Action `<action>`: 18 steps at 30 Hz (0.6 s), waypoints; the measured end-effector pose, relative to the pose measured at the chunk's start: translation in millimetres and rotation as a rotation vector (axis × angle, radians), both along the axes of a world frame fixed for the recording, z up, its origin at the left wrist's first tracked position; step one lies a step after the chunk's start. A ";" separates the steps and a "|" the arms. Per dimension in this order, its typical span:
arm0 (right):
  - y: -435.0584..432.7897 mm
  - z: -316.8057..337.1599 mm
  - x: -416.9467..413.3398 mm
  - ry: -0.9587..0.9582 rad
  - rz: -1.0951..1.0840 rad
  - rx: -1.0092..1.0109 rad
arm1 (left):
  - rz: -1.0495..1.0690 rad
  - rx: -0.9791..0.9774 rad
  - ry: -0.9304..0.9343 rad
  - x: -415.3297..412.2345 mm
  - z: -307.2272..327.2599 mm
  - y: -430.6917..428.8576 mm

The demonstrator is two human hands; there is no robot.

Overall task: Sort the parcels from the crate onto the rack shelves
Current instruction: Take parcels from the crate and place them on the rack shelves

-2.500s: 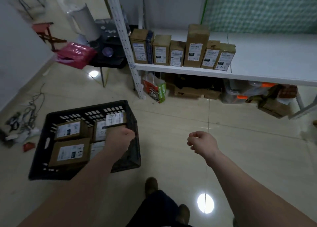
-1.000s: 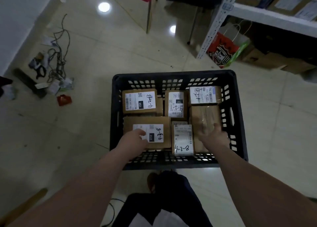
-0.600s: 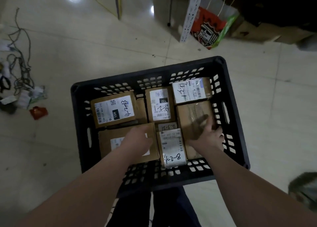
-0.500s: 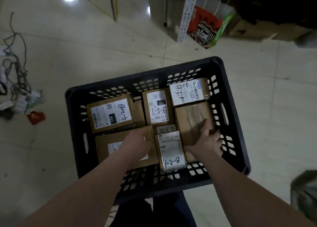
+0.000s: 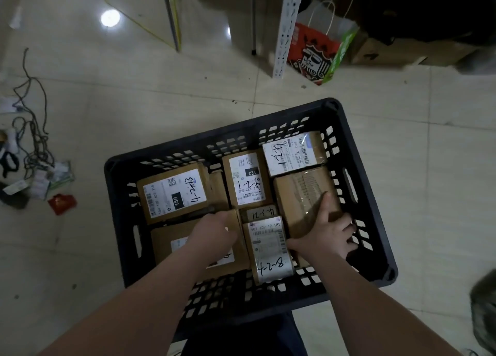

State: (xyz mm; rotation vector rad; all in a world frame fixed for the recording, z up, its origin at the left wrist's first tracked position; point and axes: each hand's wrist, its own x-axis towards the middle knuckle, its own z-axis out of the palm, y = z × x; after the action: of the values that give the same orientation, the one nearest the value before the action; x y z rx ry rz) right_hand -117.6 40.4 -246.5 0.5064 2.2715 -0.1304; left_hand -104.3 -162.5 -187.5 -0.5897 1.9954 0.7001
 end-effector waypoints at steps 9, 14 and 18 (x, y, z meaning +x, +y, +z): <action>6.3 69.4 4.1 0.122 0.023 -0.058 | 0.048 0.075 0.083 2.2 51.4 6.0; 7.9 126.6 2.0 0.172 -0.006 -0.092 | 0.111 0.133 0.147 0.4 79.6 7.4; 8.4 176.7 2.7 0.293 -0.124 -0.201 | 0.153 0.196 0.186 -3.0 110.0 1.9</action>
State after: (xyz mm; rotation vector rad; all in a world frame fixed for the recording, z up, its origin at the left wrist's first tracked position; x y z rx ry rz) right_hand -114.9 48.8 -69.8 0.5501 2.4734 -0.5205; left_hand -107.3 -160.6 -77.5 -0.5811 2.0350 1.0644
